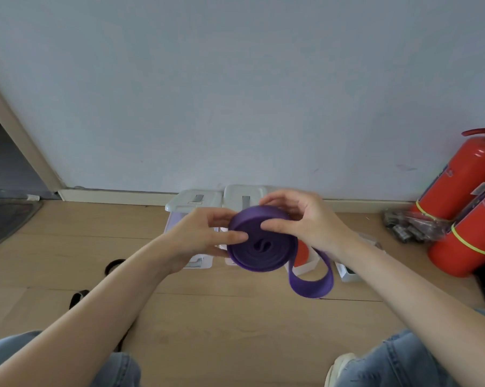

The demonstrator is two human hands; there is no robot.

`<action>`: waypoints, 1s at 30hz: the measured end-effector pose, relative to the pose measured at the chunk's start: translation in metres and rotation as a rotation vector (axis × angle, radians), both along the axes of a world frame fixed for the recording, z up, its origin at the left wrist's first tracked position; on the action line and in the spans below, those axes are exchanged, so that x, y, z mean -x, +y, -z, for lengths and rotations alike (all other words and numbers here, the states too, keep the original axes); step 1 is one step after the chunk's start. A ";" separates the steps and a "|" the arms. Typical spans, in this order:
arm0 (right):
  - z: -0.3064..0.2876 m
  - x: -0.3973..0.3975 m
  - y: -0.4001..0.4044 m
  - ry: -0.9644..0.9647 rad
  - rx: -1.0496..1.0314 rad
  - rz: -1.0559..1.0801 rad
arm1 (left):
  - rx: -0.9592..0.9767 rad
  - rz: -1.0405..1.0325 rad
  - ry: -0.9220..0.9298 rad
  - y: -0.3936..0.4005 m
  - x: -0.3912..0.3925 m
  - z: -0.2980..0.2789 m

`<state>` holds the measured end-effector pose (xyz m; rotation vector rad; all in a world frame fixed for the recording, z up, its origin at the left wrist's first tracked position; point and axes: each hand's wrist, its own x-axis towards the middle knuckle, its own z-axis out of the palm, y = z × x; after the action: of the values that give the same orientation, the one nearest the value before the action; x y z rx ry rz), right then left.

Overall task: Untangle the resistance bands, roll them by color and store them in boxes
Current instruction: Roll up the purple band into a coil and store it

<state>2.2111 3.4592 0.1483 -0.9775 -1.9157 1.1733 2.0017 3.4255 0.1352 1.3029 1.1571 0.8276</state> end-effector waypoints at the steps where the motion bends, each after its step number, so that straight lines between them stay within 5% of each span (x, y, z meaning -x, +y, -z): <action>1: -0.002 -0.002 0.002 0.058 0.011 0.025 | 0.012 -0.027 -0.047 0.001 0.004 -0.003; 5: -0.004 -0.004 0.005 0.256 0.072 0.075 | 0.091 -0.129 -0.315 0.005 0.017 -0.011; 9: 0.004 0.006 0.003 0.175 0.111 0.059 | 0.228 -0.143 -0.465 0.004 0.009 -0.004; 13: -0.001 0.000 0.005 0.108 0.096 0.033 | 0.207 -0.029 -0.215 0.003 0.011 -0.003; 18: 0.001 -0.002 -0.002 -0.100 0.118 -0.117 | 0.222 0.149 -0.124 -0.001 0.002 0.000; 30: 0.006 0.004 0.010 0.013 0.052 0.119 | 0.189 -0.060 -0.162 -0.001 -0.004 -0.004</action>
<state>2.2071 3.4690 0.1421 -1.0935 -1.7987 1.1627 2.0054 3.4247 0.1389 1.0318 1.1204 0.8309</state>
